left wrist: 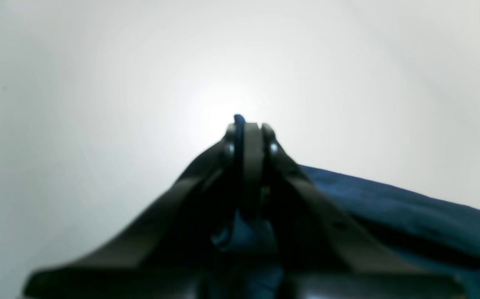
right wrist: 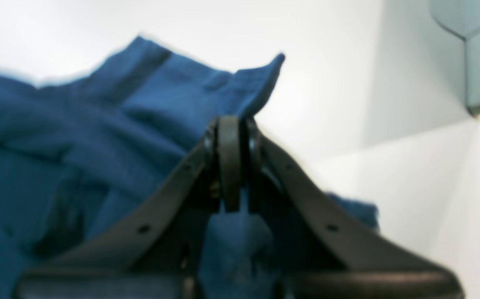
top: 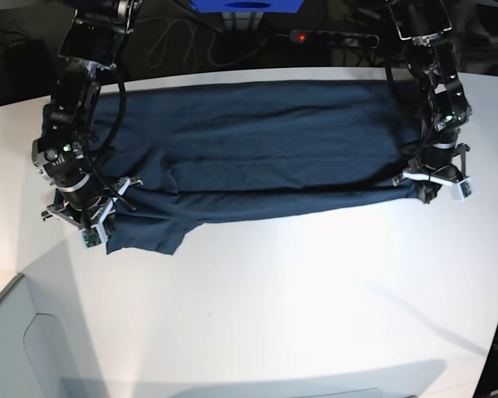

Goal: Fold the T-shirt properly
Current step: 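Pull the folded fabric with the right gripper toward the shoulder edge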

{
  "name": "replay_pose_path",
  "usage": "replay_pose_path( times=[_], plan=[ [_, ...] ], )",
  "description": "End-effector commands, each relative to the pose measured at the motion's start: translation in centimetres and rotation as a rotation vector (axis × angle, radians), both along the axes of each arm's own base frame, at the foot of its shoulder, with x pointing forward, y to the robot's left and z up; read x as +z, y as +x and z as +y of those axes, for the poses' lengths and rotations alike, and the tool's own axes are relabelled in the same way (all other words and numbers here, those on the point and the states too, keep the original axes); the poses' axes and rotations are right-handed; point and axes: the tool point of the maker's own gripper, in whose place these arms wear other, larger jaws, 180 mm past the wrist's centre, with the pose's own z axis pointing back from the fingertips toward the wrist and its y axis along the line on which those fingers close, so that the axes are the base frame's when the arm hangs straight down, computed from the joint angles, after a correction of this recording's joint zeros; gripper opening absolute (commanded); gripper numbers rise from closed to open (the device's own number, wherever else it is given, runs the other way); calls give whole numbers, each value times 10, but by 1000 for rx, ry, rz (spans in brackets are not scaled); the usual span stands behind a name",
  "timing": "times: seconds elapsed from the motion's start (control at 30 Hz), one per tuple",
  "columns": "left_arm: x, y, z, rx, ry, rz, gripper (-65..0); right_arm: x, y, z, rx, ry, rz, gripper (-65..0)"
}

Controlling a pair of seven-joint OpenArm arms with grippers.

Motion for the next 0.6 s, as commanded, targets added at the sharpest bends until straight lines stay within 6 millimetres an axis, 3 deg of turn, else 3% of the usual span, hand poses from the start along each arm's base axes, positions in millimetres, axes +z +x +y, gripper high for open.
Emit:
replay_pose_path(
  times=[0.0, 0.17, 0.27, 0.4, 0.57],
  plan=[
    [18, 8, 6, -1, 25, -52, -650, 26, 9, 6, 25, 3, -90, -649],
    [23, 9, 4, -7, 29, -67, -650, 55, -19, 9, 38, -58, -152, -649],
    [23, 9, 4, -7, 28, -67, -650, 67, -37, 21, 76, -73, -178, -649],
    [34, 11, 1, -17, 41, -92, -650, 60, -62, 33, 133, -81, -140, -649],
    [33, 11, 1, -20, 43, -89, -650, 42, -70, 33, 141, -77, -81, -647]
  ],
)
